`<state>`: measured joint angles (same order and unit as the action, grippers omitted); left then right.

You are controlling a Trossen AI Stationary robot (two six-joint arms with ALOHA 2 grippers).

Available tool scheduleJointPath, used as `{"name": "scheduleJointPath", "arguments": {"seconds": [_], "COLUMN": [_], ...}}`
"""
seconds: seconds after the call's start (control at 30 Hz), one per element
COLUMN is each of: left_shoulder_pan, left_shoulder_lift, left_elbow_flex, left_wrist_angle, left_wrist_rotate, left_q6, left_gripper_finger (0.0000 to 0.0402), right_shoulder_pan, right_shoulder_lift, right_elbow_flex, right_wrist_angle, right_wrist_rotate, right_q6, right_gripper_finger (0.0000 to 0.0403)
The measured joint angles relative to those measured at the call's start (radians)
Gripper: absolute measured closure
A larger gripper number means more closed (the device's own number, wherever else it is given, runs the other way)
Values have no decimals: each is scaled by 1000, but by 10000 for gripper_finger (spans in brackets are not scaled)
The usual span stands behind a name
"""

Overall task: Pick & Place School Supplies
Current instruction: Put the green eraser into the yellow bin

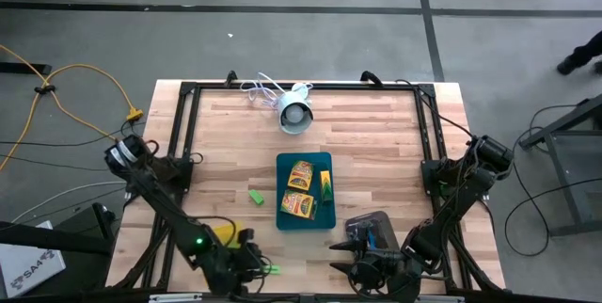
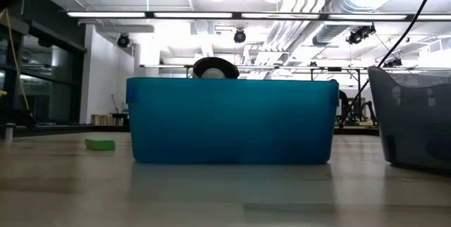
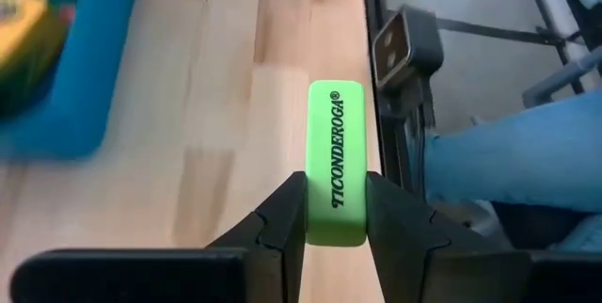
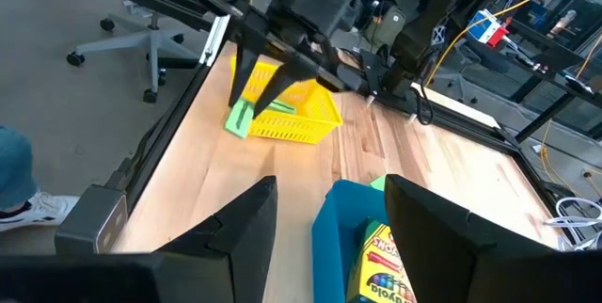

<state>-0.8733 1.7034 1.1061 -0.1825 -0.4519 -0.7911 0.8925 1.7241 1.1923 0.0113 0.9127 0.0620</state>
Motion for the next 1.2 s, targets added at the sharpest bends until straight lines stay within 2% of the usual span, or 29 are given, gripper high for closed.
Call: {"name": "scheduleJointPath", "arguments": {"seconds": [0.2,0.43,0.77,1.0,1.2], "left_shoulder_pan": [-79,-171,-280,-306,-292], "left_shoulder_lift": [-1,-2,-65,-66,-66], "left_elbow_flex": [0,0,1,-2,-4], "left_wrist_angle": [-36,-80,-445,-606,-607], "left_wrist_rotate": [-57,-153,-253,-217,-196], "left_q6": [-151,-213,-551,-723,-728], "left_gripper_finger": [312,312,312,312,298], "right_shoulder_pan": [0,0,0,0,0], "right_shoulder_lift": [0,0,0,0,0], "right_elbow_flex": [0,0,0,0,0], "right_wrist_angle": [0,0,7,8,7], "right_wrist_rotate": [0,0,0,1,1], "right_q6": [0,0,9,21,20], "right_gripper_finger": [213,213,213,213,213]}}
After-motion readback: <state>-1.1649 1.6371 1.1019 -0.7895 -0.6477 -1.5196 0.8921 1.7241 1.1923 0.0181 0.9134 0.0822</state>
